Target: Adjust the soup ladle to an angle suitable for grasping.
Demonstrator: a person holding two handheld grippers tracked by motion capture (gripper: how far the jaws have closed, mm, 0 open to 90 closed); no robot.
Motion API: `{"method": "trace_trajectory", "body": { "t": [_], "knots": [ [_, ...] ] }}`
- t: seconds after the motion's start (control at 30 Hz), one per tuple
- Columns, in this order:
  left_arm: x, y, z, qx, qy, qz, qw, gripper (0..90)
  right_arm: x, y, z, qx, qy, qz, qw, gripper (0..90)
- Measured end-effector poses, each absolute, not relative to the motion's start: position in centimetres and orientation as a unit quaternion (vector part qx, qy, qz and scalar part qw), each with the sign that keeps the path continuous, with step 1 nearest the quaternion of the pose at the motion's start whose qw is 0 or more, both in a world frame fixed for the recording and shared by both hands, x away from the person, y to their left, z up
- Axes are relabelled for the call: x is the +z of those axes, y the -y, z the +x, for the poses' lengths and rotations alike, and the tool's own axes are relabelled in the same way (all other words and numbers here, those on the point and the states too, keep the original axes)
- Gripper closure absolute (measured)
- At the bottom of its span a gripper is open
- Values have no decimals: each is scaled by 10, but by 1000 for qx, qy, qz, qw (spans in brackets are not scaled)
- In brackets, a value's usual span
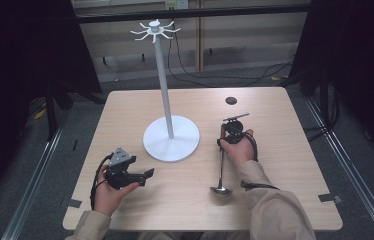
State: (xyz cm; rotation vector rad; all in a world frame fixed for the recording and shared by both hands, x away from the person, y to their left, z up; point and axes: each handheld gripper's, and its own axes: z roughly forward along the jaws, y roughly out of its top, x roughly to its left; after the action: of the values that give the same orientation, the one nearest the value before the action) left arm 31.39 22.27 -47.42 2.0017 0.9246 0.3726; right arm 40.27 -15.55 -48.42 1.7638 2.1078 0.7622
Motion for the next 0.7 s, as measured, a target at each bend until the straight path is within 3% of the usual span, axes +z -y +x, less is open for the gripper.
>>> {"method": "trace_trajectory", "body": {
  "t": [0.27,0.43,0.53,0.6,0.7],
  "knots": [
    [-474,-226,315,153,-373,805,435,137,-487,150,409,219,-741,615,155,602],
    [-473,-226,315,153,-376,801,439,137,-483,149,408,196,-740,626,150,740],
    [-472,-226,314,156,-375,803,437,137,-482,153,407,177,-752,614,163,743],
    [-472,-225,314,156,-373,803,439,137,-482,162,404,202,-735,634,130,743],
    [-472,-225,315,157,-369,804,439,137,-477,165,398,205,-748,614,145,744]
  ]
}}
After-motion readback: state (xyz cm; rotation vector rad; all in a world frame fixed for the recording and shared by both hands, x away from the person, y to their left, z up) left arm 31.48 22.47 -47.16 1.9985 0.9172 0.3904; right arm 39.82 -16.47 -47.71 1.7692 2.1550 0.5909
